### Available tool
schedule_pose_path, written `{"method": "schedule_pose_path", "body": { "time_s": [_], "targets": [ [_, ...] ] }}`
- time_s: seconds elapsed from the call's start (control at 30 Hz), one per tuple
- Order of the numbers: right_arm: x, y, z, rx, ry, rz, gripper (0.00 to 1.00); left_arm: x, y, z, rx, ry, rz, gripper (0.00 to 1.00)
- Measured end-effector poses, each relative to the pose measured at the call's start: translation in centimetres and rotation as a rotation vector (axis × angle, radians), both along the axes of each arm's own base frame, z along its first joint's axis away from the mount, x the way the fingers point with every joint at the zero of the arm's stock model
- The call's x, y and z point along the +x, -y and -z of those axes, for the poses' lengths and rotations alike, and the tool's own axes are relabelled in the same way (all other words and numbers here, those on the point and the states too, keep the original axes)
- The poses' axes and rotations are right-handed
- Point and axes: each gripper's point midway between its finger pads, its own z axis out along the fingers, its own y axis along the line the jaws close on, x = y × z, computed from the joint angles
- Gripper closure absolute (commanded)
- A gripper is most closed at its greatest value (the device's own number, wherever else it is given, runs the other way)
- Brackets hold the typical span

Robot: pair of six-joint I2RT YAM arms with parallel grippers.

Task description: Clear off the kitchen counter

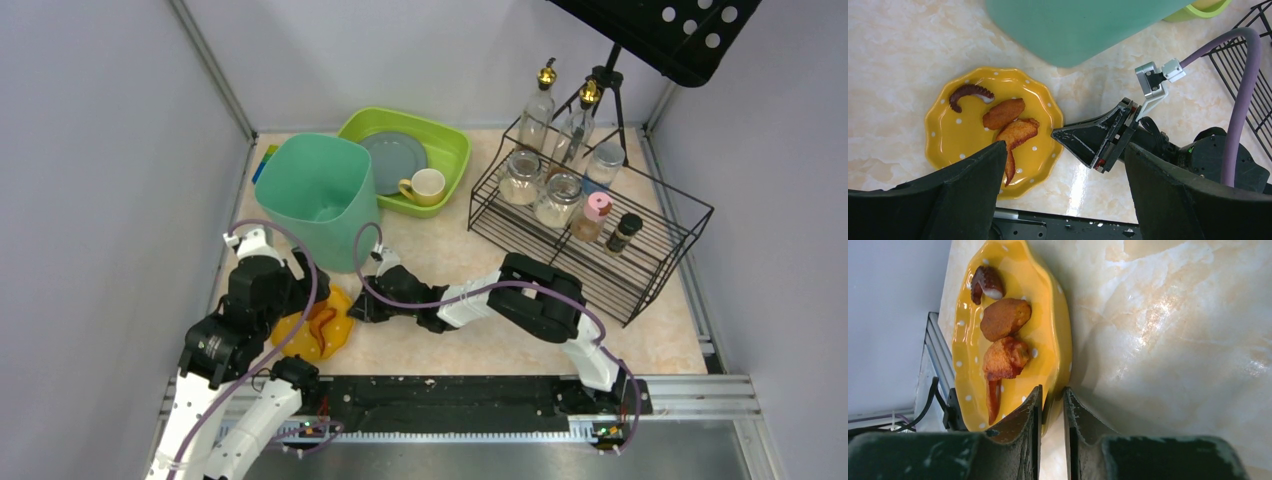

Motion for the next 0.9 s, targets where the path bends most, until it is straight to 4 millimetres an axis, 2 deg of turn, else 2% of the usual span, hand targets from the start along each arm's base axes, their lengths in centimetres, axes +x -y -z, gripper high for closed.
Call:
{"method": "schedule_pose_path", "body": {
  "time_s": [0.27,0.4,0.63,0.8,0.9],
  "targets": [
    [0.0,0.3,-0.2,-0.019,0.03,-0.009,1.0,0.0,0.0,0.1,0.001,-0.002,0.003,0.08],
    [-0.2,2.1,-0.2,-0.076,0.056,-0.016,1.0,-0.1,0.3,0.1,-0.008,-0.005,0.016,0.08],
    [0.0,6.5,-0.3,-0.197,0.108,-0.005,1.0,-0.1,1.0,0.1,-0.029,-0.013,0.046,0.08],
    [0.4,11.0,-0.2,-0.266,0.124,0.026,1.0,0.1,1.9,0.2,-0.055,-0.024,0.082,0.08],
    [1.2,14.6,-0.2,-0.293,0.121,0.072,1.0,0.4,2.6,0.6,-0.068,-0.044,0.106,0.08]
  ]
}}
